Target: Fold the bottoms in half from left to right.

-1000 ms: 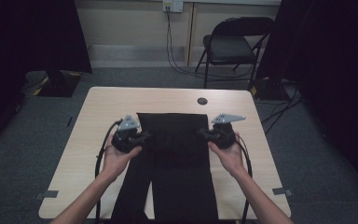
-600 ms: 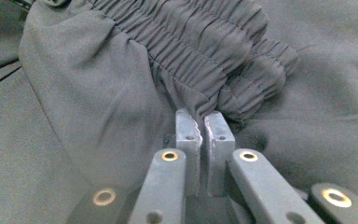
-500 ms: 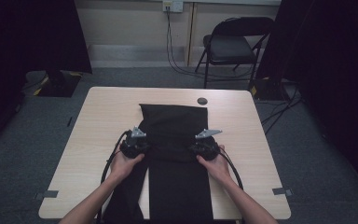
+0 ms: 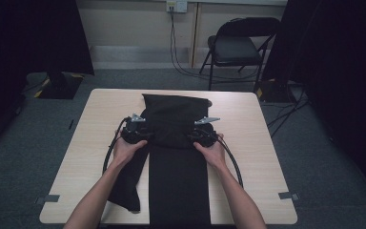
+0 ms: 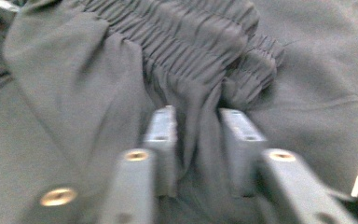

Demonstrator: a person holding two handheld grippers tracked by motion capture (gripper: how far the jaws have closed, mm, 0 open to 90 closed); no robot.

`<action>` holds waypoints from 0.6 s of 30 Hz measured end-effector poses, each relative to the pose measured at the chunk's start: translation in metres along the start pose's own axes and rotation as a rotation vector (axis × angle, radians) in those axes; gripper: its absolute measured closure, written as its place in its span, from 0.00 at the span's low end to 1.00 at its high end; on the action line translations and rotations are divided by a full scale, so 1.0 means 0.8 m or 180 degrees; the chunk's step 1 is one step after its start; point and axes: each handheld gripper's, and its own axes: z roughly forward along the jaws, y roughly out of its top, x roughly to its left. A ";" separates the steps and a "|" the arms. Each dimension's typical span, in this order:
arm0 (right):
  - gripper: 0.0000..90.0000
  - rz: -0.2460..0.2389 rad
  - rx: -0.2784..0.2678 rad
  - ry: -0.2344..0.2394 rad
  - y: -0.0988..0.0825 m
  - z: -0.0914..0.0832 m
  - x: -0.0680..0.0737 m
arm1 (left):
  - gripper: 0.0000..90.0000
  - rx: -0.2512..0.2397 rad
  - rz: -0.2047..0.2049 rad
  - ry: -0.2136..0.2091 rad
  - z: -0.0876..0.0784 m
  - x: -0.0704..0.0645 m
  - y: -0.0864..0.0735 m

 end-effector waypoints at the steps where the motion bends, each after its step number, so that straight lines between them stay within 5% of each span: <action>1: 0.58 0.0013 -0.0028 0.0015 0.001 -0.008 0.001 | 0.49 -0.0038 -0.0009 -0.0019 -0.010 -0.001 -0.002; 5: 0.49 -0.0052 -0.0225 0.0070 0.004 -0.034 0.007 | 0.46 -0.0122 0.0076 -0.0053 -0.050 -0.007 -0.019; 10: 0.46 -0.0180 -0.0238 0.0174 0.000 -0.050 0.020 | 0.41 0.0064 0.0082 -0.0203 -0.080 -0.023 -0.051; 16: 0.46 -0.0191 -0.0214 0.0255 -0.013 -0.059 0.025 | 0.33 0.0360 0.0236 -0.0163 -0.081 -0.045 -0.086; 17: 0.46 -0.0174 -0.0217 0.0271 -0.016 -0.061 0.025 | 0.33 0.0370 0.0282 -0.0191 -0.079 -0.049 -0.088; 18: 0.47 -0.0163 -0.0213 0.0299 -0.019 -0.062 0.025 | 0.34 0.0405 0.0412 -0.0083 -0.076 -0.050 -0.090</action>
